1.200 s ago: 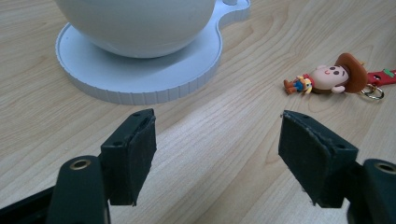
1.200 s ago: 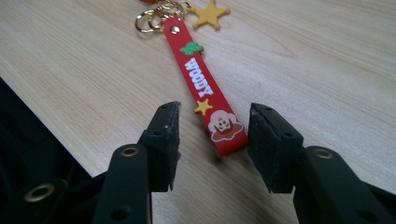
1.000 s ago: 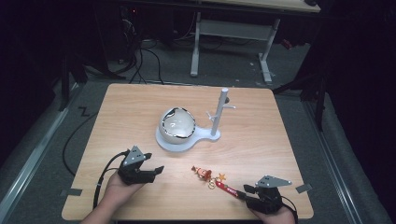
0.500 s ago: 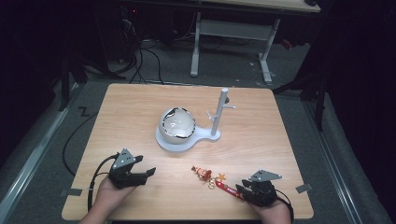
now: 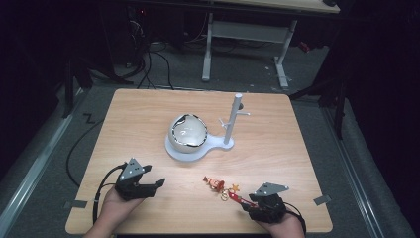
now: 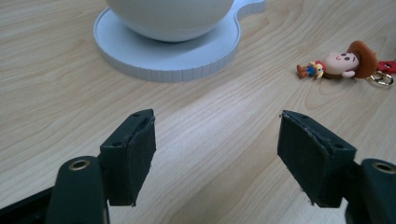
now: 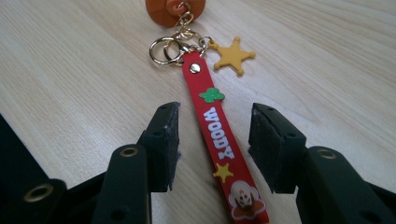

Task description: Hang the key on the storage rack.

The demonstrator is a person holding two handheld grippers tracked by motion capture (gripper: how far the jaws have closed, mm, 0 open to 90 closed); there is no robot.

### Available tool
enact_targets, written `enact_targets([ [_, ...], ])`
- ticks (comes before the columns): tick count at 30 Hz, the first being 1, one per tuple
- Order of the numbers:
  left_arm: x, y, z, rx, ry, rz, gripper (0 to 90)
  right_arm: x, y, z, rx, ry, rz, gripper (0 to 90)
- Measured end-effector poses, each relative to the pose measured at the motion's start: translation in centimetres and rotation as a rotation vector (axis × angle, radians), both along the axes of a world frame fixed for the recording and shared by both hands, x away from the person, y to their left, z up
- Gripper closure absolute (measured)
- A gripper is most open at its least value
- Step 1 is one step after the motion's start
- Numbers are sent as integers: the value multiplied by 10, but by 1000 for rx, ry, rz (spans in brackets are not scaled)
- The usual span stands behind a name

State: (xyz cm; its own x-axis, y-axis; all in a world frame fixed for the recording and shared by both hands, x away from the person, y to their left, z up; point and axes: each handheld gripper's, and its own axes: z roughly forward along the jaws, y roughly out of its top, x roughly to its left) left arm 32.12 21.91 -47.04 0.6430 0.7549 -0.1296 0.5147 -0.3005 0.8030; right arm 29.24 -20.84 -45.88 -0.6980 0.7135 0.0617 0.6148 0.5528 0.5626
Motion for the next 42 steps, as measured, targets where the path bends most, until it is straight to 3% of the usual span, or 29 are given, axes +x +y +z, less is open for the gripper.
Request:
enact_targets([
  [1, -3, 4, 1, -4, -3, 7, 286, 5, 8, 1, -65, 4, 26, 518],
  [4, -7, 8, 2, -6, -5, 16, 286, 10, 14, 2, -107, 21, 40, 505],
  [6, -11, 13, 2, -12, -6, 27, 286, 18, 23, 5, -167, 43, 82, 500],
  [7, -12, 15, 2, -11, -4, 32, 286, 18, 23, 5, -167, 43, 82, 500],
  [8, -15, 19, 2, -18, -2, 42, 286, 24, 31, 5, -205, 72, 108, 511],
  [10, -17, 22, 2, -21, 0, 48, 286, 26, 33, 5, -223, 86, 122, 523],
  [14, -21, 27, 2, -22, 5, 61, 286, 33, 49, 4, -319, 132, 173, 530],
  [21, -24, 29, 2, -16, 7, 67, 286, 42, 61, 7, -362, 199, 241, 591],
  [25, -25, 29, 2, -14, 8, 68, 286, 46, 72, 10, -411, 221, 285, 630],
  [26, -25, 29, 2, -14, 8, 67, 286, 47, 79, 11, -436, 231, 320, 632],
  [30, -25, 29, 2, -12, 6, 61, 286, 50, 88, 12, -468, 256, 358, 630],
  [39, -26, 29, 2, -10, 8, 54, 286, 56, 101, 10, -503, 286, 388, 622],
  [42, -26, 28, 1, 2, 8, 48, 286, 62, 100, 6, -525, 322, 387, 614],
])
